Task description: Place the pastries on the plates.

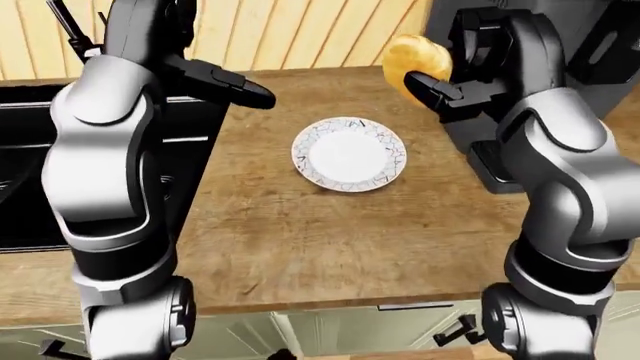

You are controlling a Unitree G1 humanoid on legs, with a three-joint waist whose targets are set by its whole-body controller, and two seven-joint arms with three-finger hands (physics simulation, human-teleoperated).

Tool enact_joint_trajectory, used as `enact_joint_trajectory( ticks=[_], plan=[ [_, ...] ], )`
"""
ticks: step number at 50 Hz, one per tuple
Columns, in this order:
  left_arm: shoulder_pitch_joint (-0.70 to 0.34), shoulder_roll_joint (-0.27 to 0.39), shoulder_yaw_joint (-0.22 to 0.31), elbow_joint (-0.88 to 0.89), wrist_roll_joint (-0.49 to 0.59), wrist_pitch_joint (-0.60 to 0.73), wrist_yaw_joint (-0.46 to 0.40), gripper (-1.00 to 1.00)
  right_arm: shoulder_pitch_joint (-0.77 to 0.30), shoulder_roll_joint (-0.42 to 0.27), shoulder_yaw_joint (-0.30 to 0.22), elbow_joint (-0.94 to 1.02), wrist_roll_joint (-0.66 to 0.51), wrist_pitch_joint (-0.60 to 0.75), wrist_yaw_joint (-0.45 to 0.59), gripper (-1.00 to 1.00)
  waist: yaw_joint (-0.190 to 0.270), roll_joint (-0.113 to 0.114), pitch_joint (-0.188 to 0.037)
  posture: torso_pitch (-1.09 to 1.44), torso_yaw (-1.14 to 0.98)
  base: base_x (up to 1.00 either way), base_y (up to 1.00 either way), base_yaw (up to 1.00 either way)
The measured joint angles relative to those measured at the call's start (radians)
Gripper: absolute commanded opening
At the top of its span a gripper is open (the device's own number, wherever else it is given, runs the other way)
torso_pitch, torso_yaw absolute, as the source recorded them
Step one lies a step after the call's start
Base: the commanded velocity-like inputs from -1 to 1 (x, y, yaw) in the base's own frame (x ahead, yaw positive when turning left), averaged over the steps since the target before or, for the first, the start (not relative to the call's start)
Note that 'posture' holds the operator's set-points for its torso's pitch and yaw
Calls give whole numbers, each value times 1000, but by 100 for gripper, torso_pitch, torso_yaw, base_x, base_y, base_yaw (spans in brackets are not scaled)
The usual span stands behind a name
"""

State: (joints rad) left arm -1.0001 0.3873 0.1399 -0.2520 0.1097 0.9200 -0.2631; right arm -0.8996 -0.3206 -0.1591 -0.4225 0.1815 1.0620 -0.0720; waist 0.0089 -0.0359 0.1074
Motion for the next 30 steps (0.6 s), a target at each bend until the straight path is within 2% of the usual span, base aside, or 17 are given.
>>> enact_joint_trajectory(
  ticks=[3, 5, 6, 7, 8, 10, 15, 24, 30],
  plan=[
    [-9, 1, 1, -14, 3, -9, 2, 100, -7, -1, -5, -10, -1, -6, 3, -100, -8, 15, -13, 1, 0, 0, 0, 0],
    [-12, 1, 0, -19, 2, -15, 2, 100, -8, -2, -8, -11, -4, -9, 3, -100, -14, 34, -25, 1, 0, 0, 0, 0],
    [-14, 4, 6, -23, 2, -16, 2, 100, -61, -26, 10, 14, -5, 26, 9, -100, -18, 56, -23, 1, 0, 0, 0, 0],
    [-15, 3, 10, -25, 1, -16, 3, 100, -127, -51, 26, 42, -10, 64, 18, -100, -22, 63, -22, 1, 0, 0, 0, 0],
    [-11, 0, 8, -25, 0, -16, 3, 100, -173, -64, 36, 59, -18, 87, 27, -100, -18, 53, -19, 1, 0, 0, 0, 0],
    [-4, -1, 1, -9, -5, -8, 1, 100, -226, -66, 43, 67, -36, 102, 45, -100, -13, 36, -27, 1, 0, 0, 0, 0],
    [-2, 6, 12, -3, -3, 1, 6, 100, -273, -58, 65, 78, -77, 85, 96, -100, -7, 13, -34, 1, 0, 0, 0, 0],
    [-9, 3, 6, -10, 0, -9, 6, 100, -335, -46, 79, 185, -165, 87, 168, -100, -2, 22, -22, 1, 0, 0, 0, 0],
    [-5, 1, -1, -11, -1, -7, 2, 100, -412, -37, 106, 343, -232, 6, 213, -100, -10, 31, -20, 1, 0, 0, 0, 0]
  ],
)
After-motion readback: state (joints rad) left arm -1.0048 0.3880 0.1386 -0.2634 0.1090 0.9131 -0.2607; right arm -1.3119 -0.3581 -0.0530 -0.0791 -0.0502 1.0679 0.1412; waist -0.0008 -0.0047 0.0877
